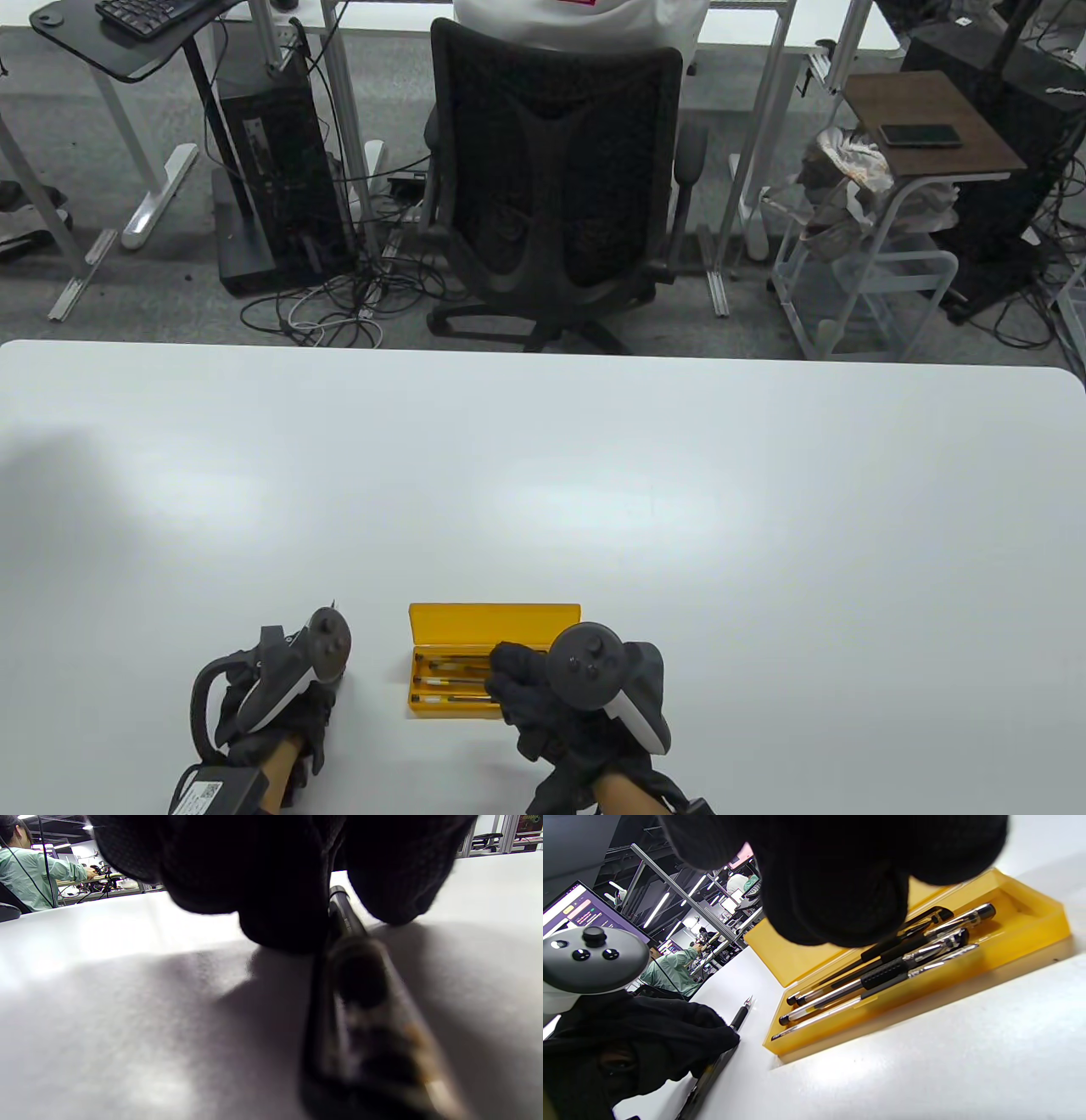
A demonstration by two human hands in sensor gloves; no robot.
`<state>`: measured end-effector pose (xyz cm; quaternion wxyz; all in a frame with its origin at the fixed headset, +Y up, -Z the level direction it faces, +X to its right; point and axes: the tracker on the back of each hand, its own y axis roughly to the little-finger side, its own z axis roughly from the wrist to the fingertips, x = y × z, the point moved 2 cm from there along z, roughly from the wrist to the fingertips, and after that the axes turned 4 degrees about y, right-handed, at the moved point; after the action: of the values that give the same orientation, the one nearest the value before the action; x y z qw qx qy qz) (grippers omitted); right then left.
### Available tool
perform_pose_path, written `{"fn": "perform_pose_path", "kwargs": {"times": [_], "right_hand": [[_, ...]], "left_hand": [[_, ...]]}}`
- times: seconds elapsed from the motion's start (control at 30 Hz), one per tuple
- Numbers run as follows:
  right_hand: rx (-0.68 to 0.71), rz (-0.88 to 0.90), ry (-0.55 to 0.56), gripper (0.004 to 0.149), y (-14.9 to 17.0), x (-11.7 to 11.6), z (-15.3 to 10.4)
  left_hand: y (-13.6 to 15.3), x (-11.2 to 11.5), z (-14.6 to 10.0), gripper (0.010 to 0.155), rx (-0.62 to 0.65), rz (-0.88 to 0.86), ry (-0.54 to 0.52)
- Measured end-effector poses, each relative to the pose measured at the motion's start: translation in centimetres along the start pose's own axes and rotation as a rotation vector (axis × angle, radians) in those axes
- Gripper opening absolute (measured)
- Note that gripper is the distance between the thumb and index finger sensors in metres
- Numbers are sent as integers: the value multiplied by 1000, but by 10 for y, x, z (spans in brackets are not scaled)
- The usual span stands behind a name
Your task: Cap pen on the opposite end
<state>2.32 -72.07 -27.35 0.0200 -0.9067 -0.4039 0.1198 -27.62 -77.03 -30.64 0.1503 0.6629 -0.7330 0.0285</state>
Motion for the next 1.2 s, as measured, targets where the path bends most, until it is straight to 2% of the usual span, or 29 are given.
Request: {"fn": "perform_pose_path", "kwargs": {"times": [0.37,0.47,0.57,0.73,0.83,0.93,1.03,1.13,1.2], "right_hand": [[-8,-3,-1,55,1,0,0],[-11,-4,0,55,2,1,1],[-17,-5,5,56,3,2,1],[-44,-38,51,56,8,12,2],[-71,-106,105,55,9,21,3],[-93,-189,111,54,7,26,4],[-87,-311,120,52,-1,25,4],[-85,-483,100,50,-10,21,6],[-94,-552,70,48,-13,16,11]], "left_hand": [[2,-1,0,62,-4,-21,21],[5,-8,-2,65,-24,-32,19],[6,-23,-10,67,-8,-103,-34],[-11,-45,-32,66,148,-247,-159],[-37,-47,-42,62,329,-298,-202],[-61,-34,-41,63,445,-230,-120],[-80,-16,-37,66,460,-65,-33],[-89,-7,-36,69,443,102,-76],[-91,-4,-35,70,435,151,-85]]}}
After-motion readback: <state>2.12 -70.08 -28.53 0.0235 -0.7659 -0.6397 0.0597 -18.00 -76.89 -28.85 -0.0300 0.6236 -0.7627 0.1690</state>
